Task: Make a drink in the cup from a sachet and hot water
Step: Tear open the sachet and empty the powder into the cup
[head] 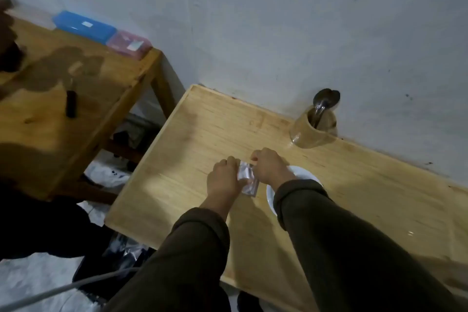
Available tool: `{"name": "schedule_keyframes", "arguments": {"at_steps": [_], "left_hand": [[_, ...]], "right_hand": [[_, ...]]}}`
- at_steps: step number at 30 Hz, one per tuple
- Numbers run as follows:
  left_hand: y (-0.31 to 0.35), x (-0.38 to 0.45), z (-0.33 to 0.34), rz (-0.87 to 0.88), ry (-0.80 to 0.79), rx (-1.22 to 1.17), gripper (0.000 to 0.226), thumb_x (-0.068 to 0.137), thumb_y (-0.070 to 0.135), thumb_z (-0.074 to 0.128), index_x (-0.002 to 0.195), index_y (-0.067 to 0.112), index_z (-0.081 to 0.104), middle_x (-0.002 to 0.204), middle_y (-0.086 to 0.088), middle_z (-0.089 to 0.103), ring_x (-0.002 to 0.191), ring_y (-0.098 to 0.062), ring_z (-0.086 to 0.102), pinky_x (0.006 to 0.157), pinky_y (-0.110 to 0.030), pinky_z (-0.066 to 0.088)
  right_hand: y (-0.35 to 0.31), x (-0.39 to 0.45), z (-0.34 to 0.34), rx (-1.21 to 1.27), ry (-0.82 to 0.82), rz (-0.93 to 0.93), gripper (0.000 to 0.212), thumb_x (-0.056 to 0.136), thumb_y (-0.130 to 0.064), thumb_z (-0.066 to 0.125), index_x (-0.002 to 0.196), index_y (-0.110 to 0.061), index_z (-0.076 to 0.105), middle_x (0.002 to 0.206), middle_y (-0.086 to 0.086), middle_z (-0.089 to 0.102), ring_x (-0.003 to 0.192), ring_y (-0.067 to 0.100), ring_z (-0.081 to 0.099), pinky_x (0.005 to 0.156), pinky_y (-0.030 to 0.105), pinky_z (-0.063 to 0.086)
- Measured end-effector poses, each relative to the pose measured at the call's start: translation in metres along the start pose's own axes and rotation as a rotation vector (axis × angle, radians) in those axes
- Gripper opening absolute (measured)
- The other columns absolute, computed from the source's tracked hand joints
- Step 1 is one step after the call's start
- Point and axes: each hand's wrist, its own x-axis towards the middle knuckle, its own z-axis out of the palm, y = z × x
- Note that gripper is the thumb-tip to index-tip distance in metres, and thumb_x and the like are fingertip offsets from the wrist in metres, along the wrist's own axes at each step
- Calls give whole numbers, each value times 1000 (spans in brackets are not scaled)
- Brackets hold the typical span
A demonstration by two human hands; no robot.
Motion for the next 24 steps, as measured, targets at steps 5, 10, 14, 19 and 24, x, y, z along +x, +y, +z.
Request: {"name": "schedule_keyframes", "arguments": {"at_steps": [5,10,14,19,24], "left_hand": [[-2,13,1,-47,3,-113,44,77,33,73,115,17,57,114,-5,60,106,-24,56,82,-34,47],[-1,22,8,-81,34,-162,25,79,21,69,102,21,60,109,-3,62,106,-23,58,81,-33,50],[0,23,5,-72,4,-175,13,78,20,67,88,23,58,104,-4,63,99,-24,60,78,-33,50],[6,28,-13,5,8,-310,10,86,17,54,85,21,64,97,-10,66,96,-31,63,75,-35,48],[41,23,-49,103,50,-534,22,96,19,48,100,7,66,100,-12,71,84,-20,56,74,-22,35]], "right_hand": [[-2,15,0,87,4,10,38,88,0,53,121,-17,61,130,7,60,117,25,57,98,32,47],[-3,18,2,170,14,-7,27,87,-6,57,111,-14,65,118,9,67,109,28,61,94,34,50],[-2,17,-1,169,35,-5,28,79,0,56,59,-19,56,82,6,65,91,30,66,78,34,53],[-3,9,-27,226,96,-1,36,80,-1,56,54,-25,49,90,10,70,85,28,64,73,33,52],[-1,-12,-71,308,241,-11,19,82,-3,56,69,-18,56,83,4,59,80,21,53,68,26,40]]}}
